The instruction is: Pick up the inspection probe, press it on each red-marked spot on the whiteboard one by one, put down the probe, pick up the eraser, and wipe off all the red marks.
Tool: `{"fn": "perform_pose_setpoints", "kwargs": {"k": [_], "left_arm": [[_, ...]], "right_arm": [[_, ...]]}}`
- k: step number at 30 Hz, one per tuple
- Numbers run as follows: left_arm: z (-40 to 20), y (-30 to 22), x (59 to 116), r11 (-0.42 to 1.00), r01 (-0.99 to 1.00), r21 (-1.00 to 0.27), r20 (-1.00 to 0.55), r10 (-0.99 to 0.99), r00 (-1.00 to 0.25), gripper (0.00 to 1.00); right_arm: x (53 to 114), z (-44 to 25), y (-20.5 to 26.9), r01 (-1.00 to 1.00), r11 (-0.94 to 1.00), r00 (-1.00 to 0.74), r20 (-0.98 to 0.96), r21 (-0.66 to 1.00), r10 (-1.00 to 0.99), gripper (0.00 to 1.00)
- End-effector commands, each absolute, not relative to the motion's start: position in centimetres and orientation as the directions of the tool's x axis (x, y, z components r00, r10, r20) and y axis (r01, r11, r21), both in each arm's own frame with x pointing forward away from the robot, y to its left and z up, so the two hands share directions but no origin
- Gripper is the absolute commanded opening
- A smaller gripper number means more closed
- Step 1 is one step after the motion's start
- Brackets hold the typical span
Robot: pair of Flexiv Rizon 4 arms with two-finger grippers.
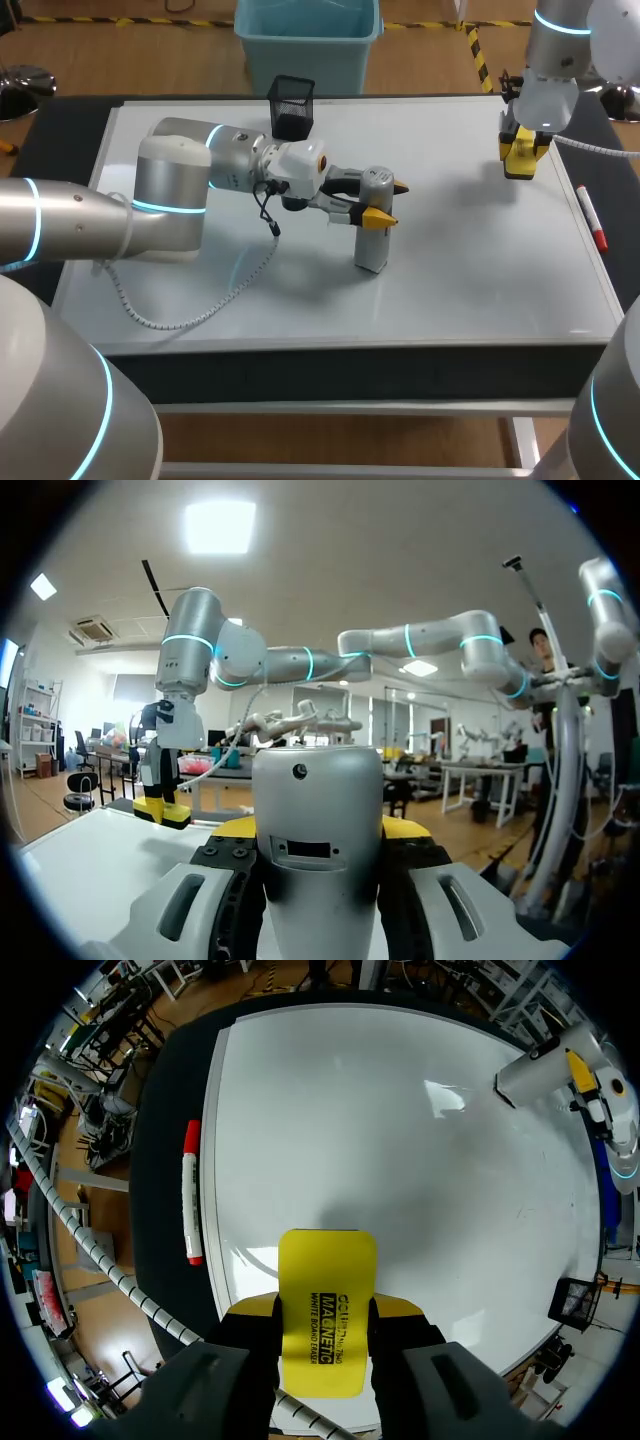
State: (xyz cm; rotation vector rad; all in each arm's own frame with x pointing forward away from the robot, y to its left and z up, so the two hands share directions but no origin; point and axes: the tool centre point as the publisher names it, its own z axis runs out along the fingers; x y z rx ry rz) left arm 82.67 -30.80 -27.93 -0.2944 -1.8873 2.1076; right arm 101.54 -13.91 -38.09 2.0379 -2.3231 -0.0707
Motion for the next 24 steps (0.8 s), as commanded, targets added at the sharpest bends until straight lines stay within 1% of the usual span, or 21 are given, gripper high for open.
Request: {"fn": "perform_pose_setpoints", "kwargs": {"k": [1, 18, 24], "left_arm": [[-28.2, -30.9, 82.9, -0.096, -0.087, -0.992, 0.047, 0.358, -0.933, 0.0], [-28.0, -30.6, 82.9, -0.096, -0.08, -0.992, 0.041, 0.355, -0.934, 0.0], [-27.1, -28.4, 84.3, -0.106, -0.057, -0.993, 0.022, 0.304, -0.952, 0.0]], "right_arm": [[101.6, -38.0, -14.0, -0.99, 0.128, -0.127, 0.009, 0.067, -0.992, 0.0], [101.6, -38.0, -14.0, -0.99, 0.128, -0.127, 0.009, 0.067, -0.992, 0.0], [101.6, -38.0, -14.0, -0.99, 0.128, -0.127, 0.009, 0.067, -0.992, 0.0]]}}
